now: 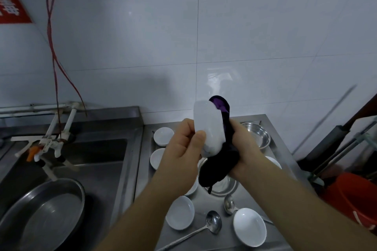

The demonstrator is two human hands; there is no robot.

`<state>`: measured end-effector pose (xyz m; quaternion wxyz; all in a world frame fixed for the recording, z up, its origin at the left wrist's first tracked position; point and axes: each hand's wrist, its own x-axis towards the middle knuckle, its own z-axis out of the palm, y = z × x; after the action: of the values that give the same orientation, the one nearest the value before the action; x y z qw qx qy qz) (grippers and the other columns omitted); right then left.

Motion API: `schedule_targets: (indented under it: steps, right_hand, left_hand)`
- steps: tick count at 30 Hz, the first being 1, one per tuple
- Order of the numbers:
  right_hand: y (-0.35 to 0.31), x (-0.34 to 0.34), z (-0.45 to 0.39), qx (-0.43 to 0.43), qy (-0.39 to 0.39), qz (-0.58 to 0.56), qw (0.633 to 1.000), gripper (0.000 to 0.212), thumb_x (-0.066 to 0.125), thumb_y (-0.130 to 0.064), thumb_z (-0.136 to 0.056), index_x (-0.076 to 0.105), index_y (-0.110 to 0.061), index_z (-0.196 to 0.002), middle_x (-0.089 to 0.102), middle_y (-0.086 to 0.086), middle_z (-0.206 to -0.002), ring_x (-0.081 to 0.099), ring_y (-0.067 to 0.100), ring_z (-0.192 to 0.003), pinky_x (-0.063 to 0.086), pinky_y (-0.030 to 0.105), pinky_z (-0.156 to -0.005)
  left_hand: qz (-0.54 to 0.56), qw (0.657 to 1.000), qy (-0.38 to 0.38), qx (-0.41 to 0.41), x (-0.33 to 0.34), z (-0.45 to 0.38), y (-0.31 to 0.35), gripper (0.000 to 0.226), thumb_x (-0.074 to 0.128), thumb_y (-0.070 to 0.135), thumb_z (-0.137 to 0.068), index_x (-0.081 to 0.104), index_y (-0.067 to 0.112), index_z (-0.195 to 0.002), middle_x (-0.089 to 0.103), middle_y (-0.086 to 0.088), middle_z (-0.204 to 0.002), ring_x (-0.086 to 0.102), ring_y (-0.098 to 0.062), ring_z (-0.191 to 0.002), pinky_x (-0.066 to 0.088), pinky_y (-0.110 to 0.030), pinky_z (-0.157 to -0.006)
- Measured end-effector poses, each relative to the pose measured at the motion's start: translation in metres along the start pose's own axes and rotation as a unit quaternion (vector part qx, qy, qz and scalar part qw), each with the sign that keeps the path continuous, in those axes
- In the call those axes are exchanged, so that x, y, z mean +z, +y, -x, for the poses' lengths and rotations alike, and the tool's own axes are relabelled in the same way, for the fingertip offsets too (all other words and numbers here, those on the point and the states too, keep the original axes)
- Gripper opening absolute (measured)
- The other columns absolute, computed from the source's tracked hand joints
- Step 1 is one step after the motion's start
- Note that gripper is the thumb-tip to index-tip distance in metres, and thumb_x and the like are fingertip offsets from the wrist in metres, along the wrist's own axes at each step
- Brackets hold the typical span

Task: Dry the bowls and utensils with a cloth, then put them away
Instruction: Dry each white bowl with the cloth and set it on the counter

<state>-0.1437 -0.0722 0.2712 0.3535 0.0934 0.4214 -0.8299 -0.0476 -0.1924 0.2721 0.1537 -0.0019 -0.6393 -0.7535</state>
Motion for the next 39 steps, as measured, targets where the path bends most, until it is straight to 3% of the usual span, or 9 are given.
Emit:
schedule_targets:
  steps: [3, 8, 12, 18, 23, 27, 31, 35, 39]
  right_hand:
    - [0.004, 0.001, 0.0, -0.004, 0.002, -0.014, 1.0, 0.036, 0.07, -0.044, -0.093, 0.077, -0.01, -0.101, 0.074, 0.012, -0.091, 0.074, 0.027, -0.077, 0.064, 0.036, -0.066]
    - [-0.012, 0.004, 0.0, -0.026, 0.036, 0.031, 0.999, 0.033, 0.07, -0.046, -0.091, 0.072, -0.014, -0.098, 0.07, 0.01, -0.088, 0.07, 0.028, -0.071, 0.059, 0.037, -0.06]
    - [-0.015, 0.005, -0.002, -0.052, 0.042, 0.08, 0.995, 0.033, 0.075, -0.043, -0.087, 0.071, -0.017, -0.105, 0.068, 0.01, -0.096, 0.066, 0.03, -0.084, 0.058, 0.041, -0.071]
    - [-0.003, 0.014, 0.004, -0.036, 0.038, 0.028, 0.998, 0.028, 0.065, -0.034, -0.098, 0.076, -0.009, -0.106, 0.075, 0.012, -0.091, 0.074, 0.027, -0.075, 0.063, 0.036, -0.064]
    - [0.017, 0.028, 0.013, -0.041, 0.069, 0.001, 0.997, 0.029, 0.06, -0.017, -0.102, 0.075, 0.0, -0.121, 0.08, 0.016, -0.106, 0.08, 0.031, -0.092, 0.066, 0.038, -0.082]
    - [0.024, 0.039, 0.023, -0.108, 0.08, 0.026, 0.991, 0.025, 0.055, -0.016, -0.108, 0.073, -0.014, -0.124, 0.08, 0.014, -0.111, 0.079, 0.03, -0.101, 0.063, 0.048, -0.095]
    - [0.035, 0.042, 0.028, -0.251, 0.101, 0.142, 0.952, 0.027, 0.052, -0.022, -0.11, 0.072, -0.033, -0.125, 0.077, -0.002, -0.123, 0.073, 0.02, -0.117, 0.055, 0.049, -0.107]
    - [0.029, 0.031, 0.025, -0.402, 0.084, 0.327, 0.851, 0.036, 0.053, -0.014, -0.106, 0.067, -0.038, -0.13, 0.06, -0.016, -0.141, 0.055, 0.006, -0.135, 0.046, 0.038, -0.115]
    - [0.009, 0.023, 0.016, -0.33, 0.073, 0.319, 0.885, 0.023, 0.056, -0.034, -0.101, 0.073, -0.046, -0.108, 0.073, -0.015, -0.119, 0.069, 0.006, -0.113, 0.056, 0.038, -0.103]
  left_hand:
    - [-0.049, 0.998, -0.018, 0.019, 0.003, 0.001, -0.004, 0.018, 0.054, 0.041, -0.097, 0.066, 0.03, -0.104, 0.064, -0.007, -0.1, 0.062, -0.015, -0.09, 0.055, -0.035, -0.079]
    - [0.116, 0.99, 0.005, -0.076, -0.005, -0.008, 0.007, 0.034, 0.071, 0.022, -0.076, 0.076, 0.017, -0.109, 0.075, -0.013, -0.11, 0.073, -0.026, -0.1, 0.062, -0.037, -0.082]
    - [0.144, 0.978, 0.034, -0.147, -0.019, -0.018, 0.021, 0.025, 0.068, 0.026, -0.094, 0.081, 0.018, -0.114, 0.077, -0.017, -0.121, 0.077, -0.036, -0.108, 0.065, -0.047, -0.078]
    - [0.131, 0.986, 0.024, -0.102, -0.021, -0.015, 0.007, 0.023, 0.062, 0.027, -0.096, 0.082, 0.028, -0.107, 0.078, -0.011, -0.119, 0.076, -0.029, -0.11, 0.064, -0.04, -0.085]
    - [-0.045, 0.997, 0.064, -0.015, -0.014, -0.016, -0.013, 0.014, 0.059, 0.03, -0.1, 0.072, 0.029, -0.106, 0.078, -0.001, -0.103, 0.075, -0.015, -0.097, 0.059, -0.028, -0.082]
    - [-0.089, 0.994, 0.053, -0.014, -0.014, -0.022, -0.016, 0.015, 0.061, 0.032, -0.099, 0.067, 0.02, -0.105, 0.074, -0.01, -0.096, 0.071, -0.021, -0.091, 0.058, -0.041, -0.085]
    - [-0.081, 0.995, 0.048, -0.02, -0.012, -0.026, -0.012, 0.014, 0.06, 0.026, -0.105, 0.068, 0.017, -0.111, 0.075, -0.011, -0.097, 0.072, -0.018, -0.089, 0.059, -0.032, -0.079]
    - [-0.034, 0.997, 0.023, -0.066, -0.007, -0.02, -0.012, 0.016, 0.054, 0.015, -0.108, 0.068, 0.011, -0.116, 0.075, -0.02, -0.106, 0.073, -0.038, -0.102, 0.062, -0.045, -0.091]
    - [-0.063, 0.996, -0.018, -0.055, -0.009, -0.014, -0.011, 0.023, 0.058, 0.02, -0.101, 0.066, 0.003, -0.114, 0.072, -0.025, -0.108, 0.07, -0.042, -0.106, 0.061, -0.049, -0.097]
